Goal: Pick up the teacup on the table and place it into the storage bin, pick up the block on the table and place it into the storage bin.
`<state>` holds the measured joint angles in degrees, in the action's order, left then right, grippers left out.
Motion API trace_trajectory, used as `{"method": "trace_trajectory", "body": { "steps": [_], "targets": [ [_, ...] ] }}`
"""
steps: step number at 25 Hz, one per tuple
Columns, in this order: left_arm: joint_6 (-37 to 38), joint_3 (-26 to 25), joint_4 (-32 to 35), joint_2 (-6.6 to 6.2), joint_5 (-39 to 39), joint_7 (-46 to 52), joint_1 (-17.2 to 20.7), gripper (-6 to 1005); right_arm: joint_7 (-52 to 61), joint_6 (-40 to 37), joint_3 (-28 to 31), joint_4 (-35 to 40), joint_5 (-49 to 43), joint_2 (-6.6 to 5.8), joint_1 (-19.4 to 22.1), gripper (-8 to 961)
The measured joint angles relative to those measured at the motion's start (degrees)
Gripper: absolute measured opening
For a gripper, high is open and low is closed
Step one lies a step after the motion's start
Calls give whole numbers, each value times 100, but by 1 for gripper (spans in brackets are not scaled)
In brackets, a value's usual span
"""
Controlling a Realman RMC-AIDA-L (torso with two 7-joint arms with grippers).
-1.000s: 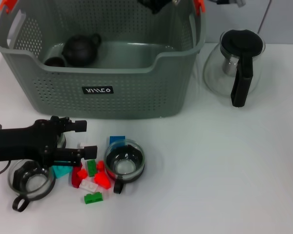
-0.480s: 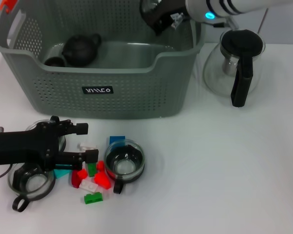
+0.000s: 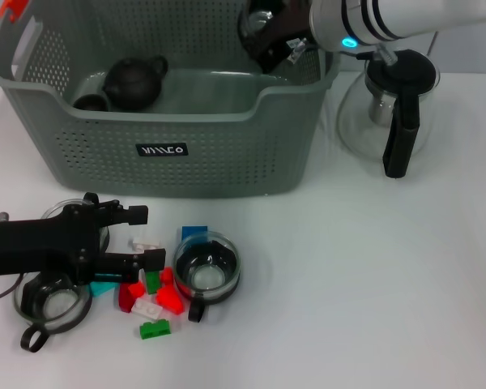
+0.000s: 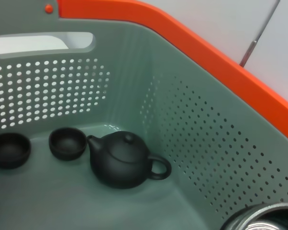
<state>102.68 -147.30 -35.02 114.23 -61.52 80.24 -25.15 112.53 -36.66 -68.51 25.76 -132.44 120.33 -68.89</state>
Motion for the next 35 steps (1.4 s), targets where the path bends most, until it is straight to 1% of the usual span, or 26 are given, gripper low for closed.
{"method": "trace_trajectory", "body": {
  "steps": [19, 35],
  "targets": [
    [-29, 0, 30, 3, -1, 0, 5, 944, -38, -43, -43, -44, -1, 0, -2, 62],
    [-29, 0, 40, 3, -13, 0, 2, 944, 9, -196, -43, 0, -1, 0, 22, 195]
  ]
}}
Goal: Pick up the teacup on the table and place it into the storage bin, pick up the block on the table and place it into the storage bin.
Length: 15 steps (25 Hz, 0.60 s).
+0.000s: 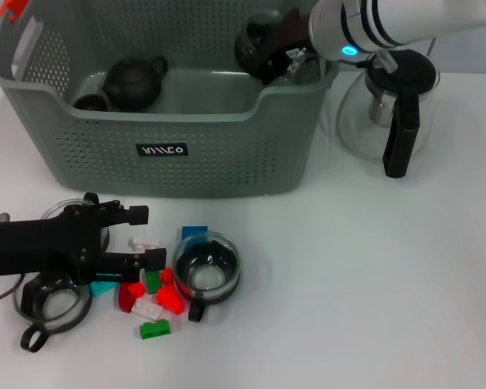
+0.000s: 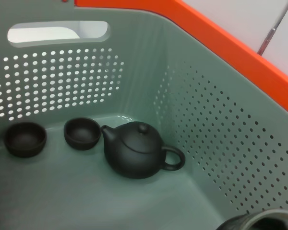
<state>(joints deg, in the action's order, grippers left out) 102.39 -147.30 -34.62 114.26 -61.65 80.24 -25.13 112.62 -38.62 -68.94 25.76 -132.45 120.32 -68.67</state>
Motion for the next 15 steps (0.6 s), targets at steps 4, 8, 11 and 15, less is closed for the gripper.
{"method": "trace_trajectory", "body": {
  "steps": [4, 8, 11, 15],
  "targets": [
    [5, 0, 0, 0, 3, 0, 1, 944, 1, -38, 0, 18, 0, 0, 3, 228],
    [14, 0, 0, 0, 3, 0, 29, 944, 0, -82, -4, 91, -2, 0, 24, 287],
    [24, 0, 0, 0, -6, 0, 34, 943, 1, -193, -6, 192, -2, 0, 58, 339],
    [32, 0, 0, -6, -19, 2, 35, 943, 9, -535, -6, 497, -13, 0, 180, 373]
  ]
}}
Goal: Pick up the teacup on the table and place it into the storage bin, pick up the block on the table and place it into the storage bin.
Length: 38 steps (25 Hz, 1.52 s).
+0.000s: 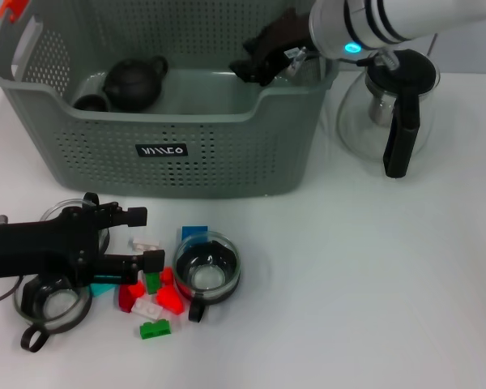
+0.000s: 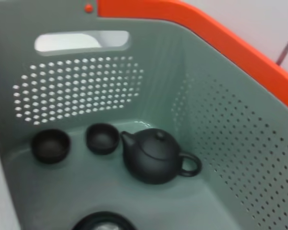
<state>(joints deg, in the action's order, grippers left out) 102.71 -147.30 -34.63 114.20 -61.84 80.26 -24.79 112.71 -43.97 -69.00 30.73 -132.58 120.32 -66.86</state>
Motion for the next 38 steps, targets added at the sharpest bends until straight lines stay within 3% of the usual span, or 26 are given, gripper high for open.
{"method": "trace_trajectory", "body": {
  "steps": [14, 19, 28, 33, 38],
  "targets": [
    [34, -143, 0, -4, -18, 34, 6, 943, 842, -582, 0, 1796, -87, -27, 913, 412],
    [75, -147, 0, -4, -15, 34, -11, 943, 1457, -744, -17, 2315, -480, -23, 1040, 441],
    [173, -150, -7, -52, -11, 42, -32, 943, 1949, -2080, 129, 3343, -494, -40, 1207, 495],
    [185, -150, -20, -69, -11, 68, -31, 943, 2166, -3151, 464, 3965, 209, -80, 1431, 743],
    [230, -150, -32, -78, -12, 94, -7, 943, 2228, -4013, 896, 4119, 798, -154, 1603, 907]
  ]
}}
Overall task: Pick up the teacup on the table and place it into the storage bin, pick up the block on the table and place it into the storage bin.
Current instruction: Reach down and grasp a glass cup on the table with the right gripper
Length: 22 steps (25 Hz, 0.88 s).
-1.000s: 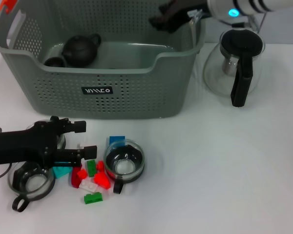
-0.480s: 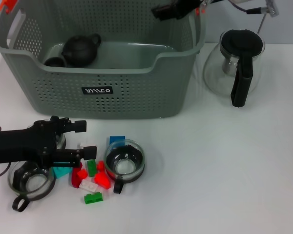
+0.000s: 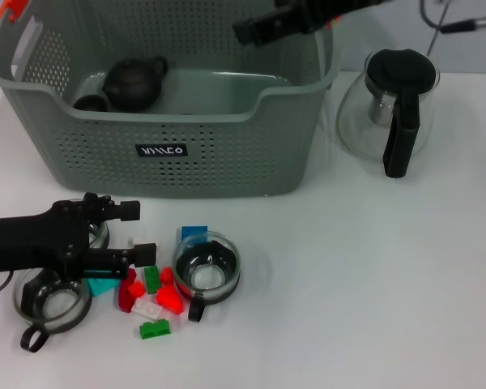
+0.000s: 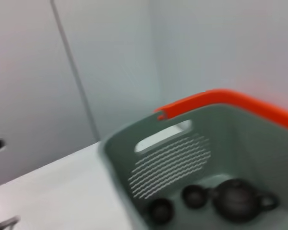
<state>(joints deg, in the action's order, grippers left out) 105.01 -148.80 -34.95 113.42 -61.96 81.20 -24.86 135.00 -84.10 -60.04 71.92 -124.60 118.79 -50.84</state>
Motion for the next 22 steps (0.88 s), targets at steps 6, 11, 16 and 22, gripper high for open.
{"method": "trace_trajectory", "body": {
  "steps": [6, 11, 16, 22],
  "targets": [
    [34, 0, 2, -4, 12, 16, 27, 943, 24, -410, -47, -24, 23, 27, 247, 908],
    [95, -40, -3, -6, 1, 28, 126, 943, 123, -666, -315, 12, -418, 65, 365, 906],
    [101, -170, 29, -12, -2, 28, 200, 943, 148, -987, -554, 24, -898, 96, 290, 904],
    [96, -307, 47, 58, -11, 28, 255, 942, 147, -953, -1244, -4, -1149, 137, 271, 902]
  ]
}}
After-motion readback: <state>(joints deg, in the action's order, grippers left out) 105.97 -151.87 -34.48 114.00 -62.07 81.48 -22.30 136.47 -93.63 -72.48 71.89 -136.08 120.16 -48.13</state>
